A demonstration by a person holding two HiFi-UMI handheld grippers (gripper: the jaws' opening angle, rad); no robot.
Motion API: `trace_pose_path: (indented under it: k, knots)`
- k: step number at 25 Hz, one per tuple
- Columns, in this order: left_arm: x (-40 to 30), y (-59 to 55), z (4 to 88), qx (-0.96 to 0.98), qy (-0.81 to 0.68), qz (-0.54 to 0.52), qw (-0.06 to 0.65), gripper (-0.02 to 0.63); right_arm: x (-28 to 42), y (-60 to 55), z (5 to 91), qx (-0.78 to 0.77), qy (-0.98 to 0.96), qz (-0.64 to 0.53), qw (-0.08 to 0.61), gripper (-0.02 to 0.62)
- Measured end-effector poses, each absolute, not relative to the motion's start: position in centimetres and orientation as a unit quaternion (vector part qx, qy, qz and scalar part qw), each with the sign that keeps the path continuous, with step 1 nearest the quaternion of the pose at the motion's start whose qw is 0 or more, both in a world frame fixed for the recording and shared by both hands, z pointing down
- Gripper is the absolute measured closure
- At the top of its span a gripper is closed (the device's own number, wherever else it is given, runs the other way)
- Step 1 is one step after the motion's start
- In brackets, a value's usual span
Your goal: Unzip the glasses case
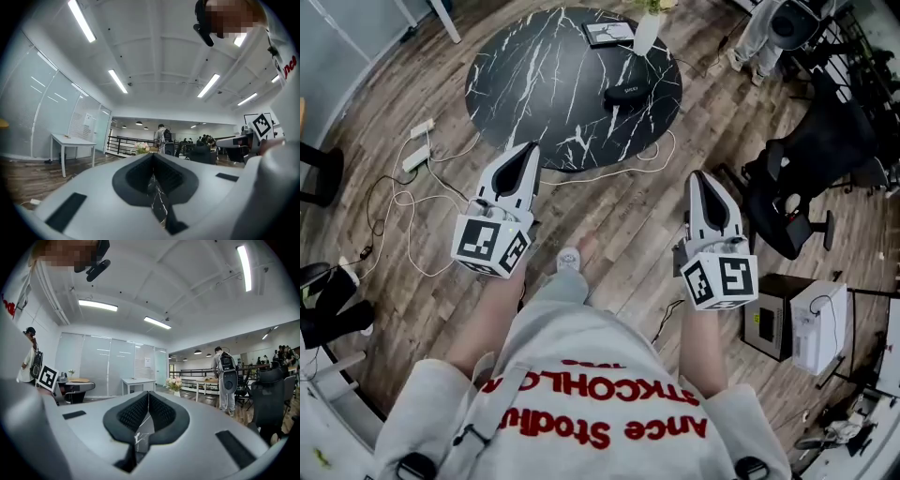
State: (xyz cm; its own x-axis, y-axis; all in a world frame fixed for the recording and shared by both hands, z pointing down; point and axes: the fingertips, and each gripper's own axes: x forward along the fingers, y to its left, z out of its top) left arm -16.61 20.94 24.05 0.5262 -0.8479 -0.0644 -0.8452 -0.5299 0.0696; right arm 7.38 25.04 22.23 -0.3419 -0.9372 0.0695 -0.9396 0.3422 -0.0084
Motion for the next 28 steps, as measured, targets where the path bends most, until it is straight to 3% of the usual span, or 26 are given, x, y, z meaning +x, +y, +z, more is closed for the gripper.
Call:
trace_pose_path:
  k: [7,8,9,10,12,19,28]
  knots:
    - [-17.0,13.9,22.9,0.885,-0.463,-0.037,-0.012,0.596,6.0,18.6,21.5,0.584,-0.811,0.010,0.013,0.573]
    - [-17.0,13.2,22.8,0.886,-0.462,-0.034,-0.016,0.595,5.7,17.9,21.4,0.579,-0.815,0.011,0.012,0.513]
    - [-17.1,12.6,22.7,0.886,-0.462,-0.033,-0.017,0.581,5.4,17.2,21.5,0.572,-0.820,0.016,0.014,0.407]
    - [-17.2,11.8,22.7,0.885,-0.464,-0.034,-0.015,0.534,5.2,16.4,21.5,0.567,-0.823,0.022,0.017,0.386]
    - [-17.4,10.3,22.8,0.882,-0.470,-0.038,-0.007,0.446,5.1,14.9,21.6,0.563,-0.826,0.027,0.022,0.363]
    - [-16.2,5.2,24.4,0.880,-0.472,-0.045,0.010,0.238,6.1,8.5,23.3,0.549,-0.835,0.025,0.034,0.306]
    - [-13.8,-4.7,23.4,0.849,-0.526,-0.048,-0.011,0.219,7.2,-5.2,21.2,0.462,-0.887,-0.010,0.017,0.302]
